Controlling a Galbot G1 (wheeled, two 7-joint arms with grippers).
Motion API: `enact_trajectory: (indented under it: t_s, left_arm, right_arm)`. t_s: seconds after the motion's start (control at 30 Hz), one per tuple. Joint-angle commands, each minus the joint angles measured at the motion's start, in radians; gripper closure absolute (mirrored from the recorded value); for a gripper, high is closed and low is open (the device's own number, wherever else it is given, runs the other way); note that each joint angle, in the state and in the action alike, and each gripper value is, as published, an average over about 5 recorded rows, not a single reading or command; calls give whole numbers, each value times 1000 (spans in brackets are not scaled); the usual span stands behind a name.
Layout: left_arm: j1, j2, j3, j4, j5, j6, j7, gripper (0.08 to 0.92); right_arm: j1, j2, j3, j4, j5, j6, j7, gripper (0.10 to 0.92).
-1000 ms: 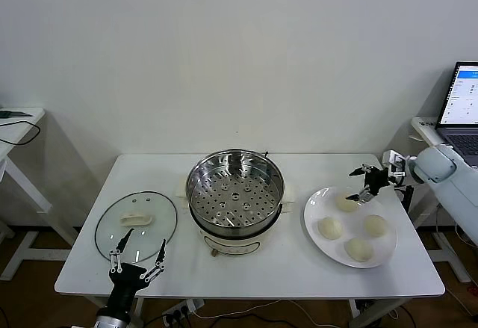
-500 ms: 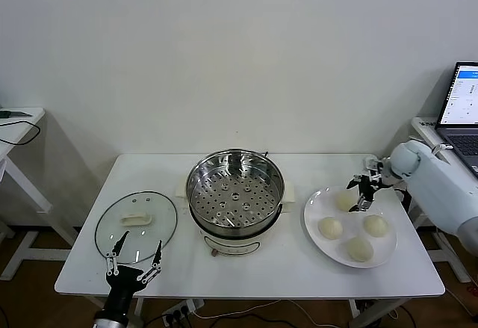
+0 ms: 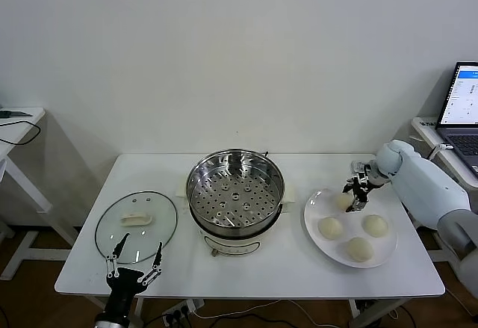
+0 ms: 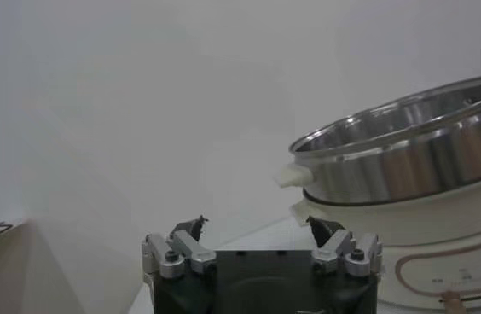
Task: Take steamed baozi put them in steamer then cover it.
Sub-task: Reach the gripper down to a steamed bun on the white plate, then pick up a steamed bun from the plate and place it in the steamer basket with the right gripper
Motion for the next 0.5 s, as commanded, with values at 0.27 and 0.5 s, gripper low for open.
enact_trajectory:
  t_s: [0.27, 0.5]
  left_arm:
    - [-4, 4, 3, 0, -3, 3, -3, 177]
    - [-9, 8, 9, -5, -5, 1, -5, 177]
  right_arm:
    - [129, -80, -116, 256, 37, 107, -26, 373]
    - [411, -53, -309, 476, 73, 388, -57, 344]
